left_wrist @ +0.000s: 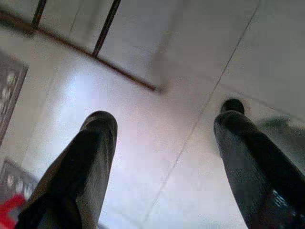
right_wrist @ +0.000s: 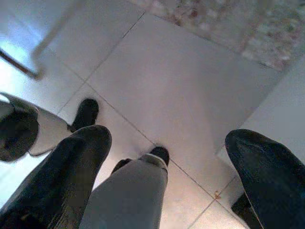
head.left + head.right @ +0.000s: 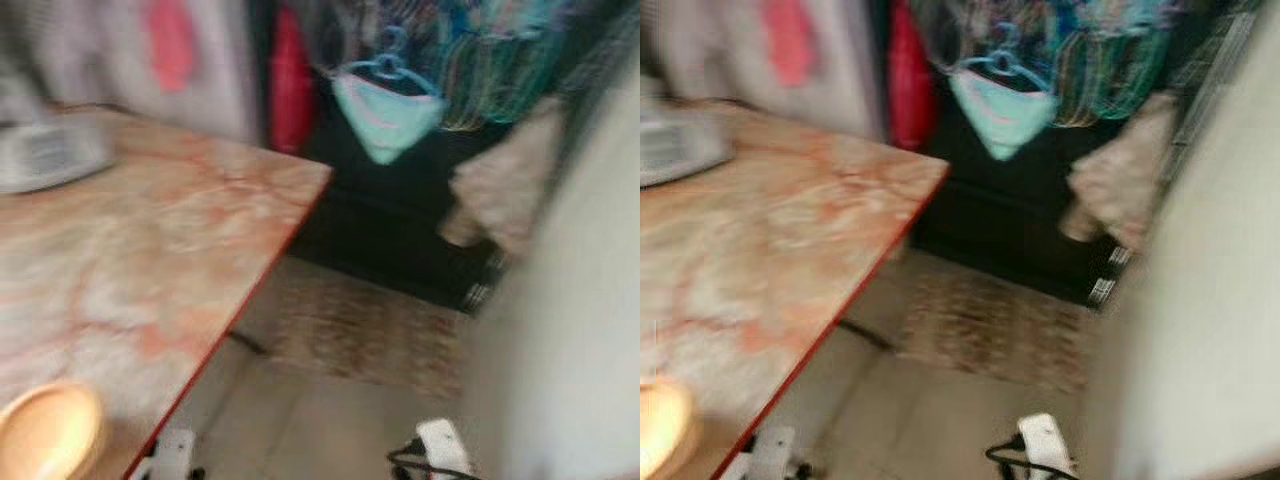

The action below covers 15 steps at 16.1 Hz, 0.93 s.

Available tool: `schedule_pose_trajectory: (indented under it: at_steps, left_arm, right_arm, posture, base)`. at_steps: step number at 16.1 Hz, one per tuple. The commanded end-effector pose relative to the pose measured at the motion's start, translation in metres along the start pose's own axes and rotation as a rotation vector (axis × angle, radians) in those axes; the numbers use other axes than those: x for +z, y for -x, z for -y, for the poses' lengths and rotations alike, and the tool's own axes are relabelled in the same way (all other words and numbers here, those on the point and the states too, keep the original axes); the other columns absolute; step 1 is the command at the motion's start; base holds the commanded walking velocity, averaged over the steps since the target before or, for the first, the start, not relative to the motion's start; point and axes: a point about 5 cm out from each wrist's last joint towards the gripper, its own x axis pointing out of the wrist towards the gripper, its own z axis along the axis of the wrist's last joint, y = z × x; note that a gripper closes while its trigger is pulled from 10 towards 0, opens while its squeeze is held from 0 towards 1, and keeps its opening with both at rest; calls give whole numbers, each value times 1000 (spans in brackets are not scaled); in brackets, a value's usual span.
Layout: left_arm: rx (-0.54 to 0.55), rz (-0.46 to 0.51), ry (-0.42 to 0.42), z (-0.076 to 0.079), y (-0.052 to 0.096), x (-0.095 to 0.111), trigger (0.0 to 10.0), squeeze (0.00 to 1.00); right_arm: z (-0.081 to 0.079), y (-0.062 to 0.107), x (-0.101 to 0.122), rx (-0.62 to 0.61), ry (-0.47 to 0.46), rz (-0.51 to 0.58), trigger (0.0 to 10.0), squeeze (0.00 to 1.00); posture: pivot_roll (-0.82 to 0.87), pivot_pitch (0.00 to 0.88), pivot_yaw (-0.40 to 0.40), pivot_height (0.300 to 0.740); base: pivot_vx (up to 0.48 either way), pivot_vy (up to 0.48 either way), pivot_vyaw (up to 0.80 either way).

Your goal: Restocking fridge

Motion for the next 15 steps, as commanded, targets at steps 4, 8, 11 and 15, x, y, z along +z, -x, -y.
schedule_pose_trajectory:
  at_steps: [4,8,11,15]
  left_arm:
    - [9,-11,-27,-4,1,-4,10000,0]
    - [0,-6,-32,-1,1,-3,10000,0]
    - [-4,-5,-37,0,0,-2,10000,0]
    - [-10,0,-41,3,0,-1,10000,0]
  right_arm:
    - [-6,-2,4,18,13,7,10000,0]
    - [-10,-2,0,22,-16,7,10000,0]
    - [-12,-2,-5,29,7,-11,10000,0]
    - [-13,-2,-5,34,29,-17,10000,0]
  posture:
    - [-90,54,5,740]
    - [-85,68,-1,740]
    - [-86,75,-1,740]
    - [-83,81,-4,740]
  base:
    - [0,0,800]
    - [0,0,800]
    - [0,0,800]
    - [0,0,800]
